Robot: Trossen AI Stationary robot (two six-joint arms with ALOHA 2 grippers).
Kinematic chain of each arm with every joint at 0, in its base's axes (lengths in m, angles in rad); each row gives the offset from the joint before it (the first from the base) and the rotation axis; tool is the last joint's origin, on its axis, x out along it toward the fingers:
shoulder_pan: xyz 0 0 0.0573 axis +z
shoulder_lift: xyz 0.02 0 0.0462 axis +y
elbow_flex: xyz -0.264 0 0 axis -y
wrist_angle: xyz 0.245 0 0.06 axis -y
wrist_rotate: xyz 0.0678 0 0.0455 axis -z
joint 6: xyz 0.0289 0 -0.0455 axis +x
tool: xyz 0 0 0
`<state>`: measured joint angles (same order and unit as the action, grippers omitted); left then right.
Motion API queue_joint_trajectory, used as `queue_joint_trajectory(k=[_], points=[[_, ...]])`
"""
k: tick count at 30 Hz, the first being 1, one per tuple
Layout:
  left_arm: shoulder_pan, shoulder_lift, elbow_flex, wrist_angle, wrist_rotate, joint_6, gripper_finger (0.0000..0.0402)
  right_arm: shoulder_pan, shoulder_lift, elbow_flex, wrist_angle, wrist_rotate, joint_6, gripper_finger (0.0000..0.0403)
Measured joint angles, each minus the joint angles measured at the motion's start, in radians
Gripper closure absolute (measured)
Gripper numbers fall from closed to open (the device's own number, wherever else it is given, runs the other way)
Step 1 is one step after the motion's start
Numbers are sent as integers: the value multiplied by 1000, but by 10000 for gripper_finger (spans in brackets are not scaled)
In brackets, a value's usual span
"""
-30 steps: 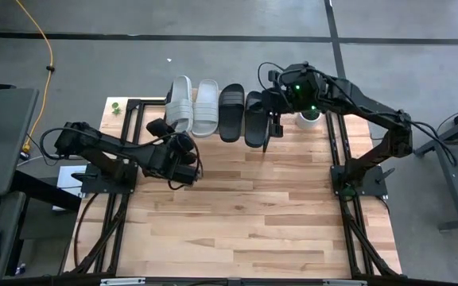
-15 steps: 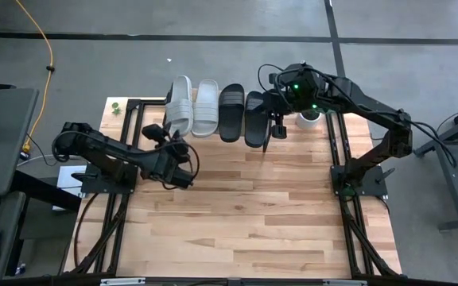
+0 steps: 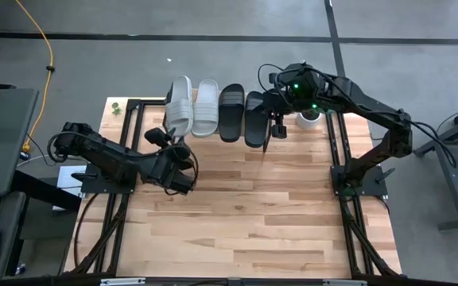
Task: Pick and place slides into the shelf
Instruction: Put the white slide on the shelf
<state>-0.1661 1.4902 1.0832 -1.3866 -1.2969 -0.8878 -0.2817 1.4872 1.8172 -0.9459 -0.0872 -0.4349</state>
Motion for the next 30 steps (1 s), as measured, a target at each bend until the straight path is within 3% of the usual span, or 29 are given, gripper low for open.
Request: queue_joint_trajectory(k=[17,24,30], points=[[-37,0,0,60,8,-26,213,0,0,0,-8,-41,-3,402],[-37,-1,-65,121,52,-29,213,0,0,0,-17,-41,-4,402],[-37,-1,-99,142,27,-59,213,0,0,0,-23,-40,-11,402]])
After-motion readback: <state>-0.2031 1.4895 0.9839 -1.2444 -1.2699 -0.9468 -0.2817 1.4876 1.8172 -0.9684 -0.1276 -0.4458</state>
